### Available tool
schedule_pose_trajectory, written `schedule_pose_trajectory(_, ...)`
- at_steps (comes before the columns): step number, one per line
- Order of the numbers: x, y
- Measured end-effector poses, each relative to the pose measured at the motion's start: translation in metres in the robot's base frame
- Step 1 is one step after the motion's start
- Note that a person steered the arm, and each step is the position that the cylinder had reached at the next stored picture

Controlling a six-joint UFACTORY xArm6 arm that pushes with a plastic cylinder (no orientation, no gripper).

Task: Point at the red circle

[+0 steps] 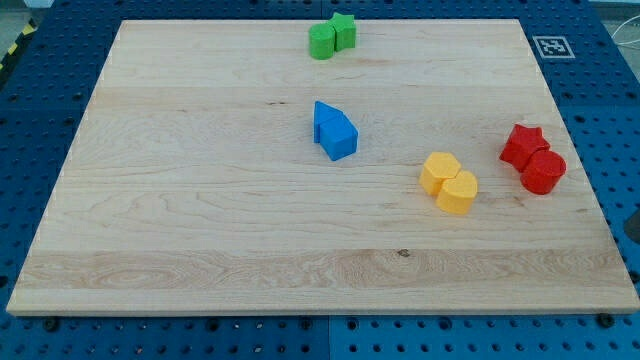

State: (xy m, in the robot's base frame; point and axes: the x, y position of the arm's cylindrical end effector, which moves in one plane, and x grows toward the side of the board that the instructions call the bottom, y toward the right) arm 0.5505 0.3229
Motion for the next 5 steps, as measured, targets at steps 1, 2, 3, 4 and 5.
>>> schedule_pose_trajectory(1,-0.018,-0.002)
schedule_pose_trajectory(2,-0.046,-0.012)
schedule_pose_trajectory(3,-0.053,-0.012)
schedule_pose_trajectory(4,-0.058,-0.014)
schedule_pose_trajectory(5,-0.069,-0.028)
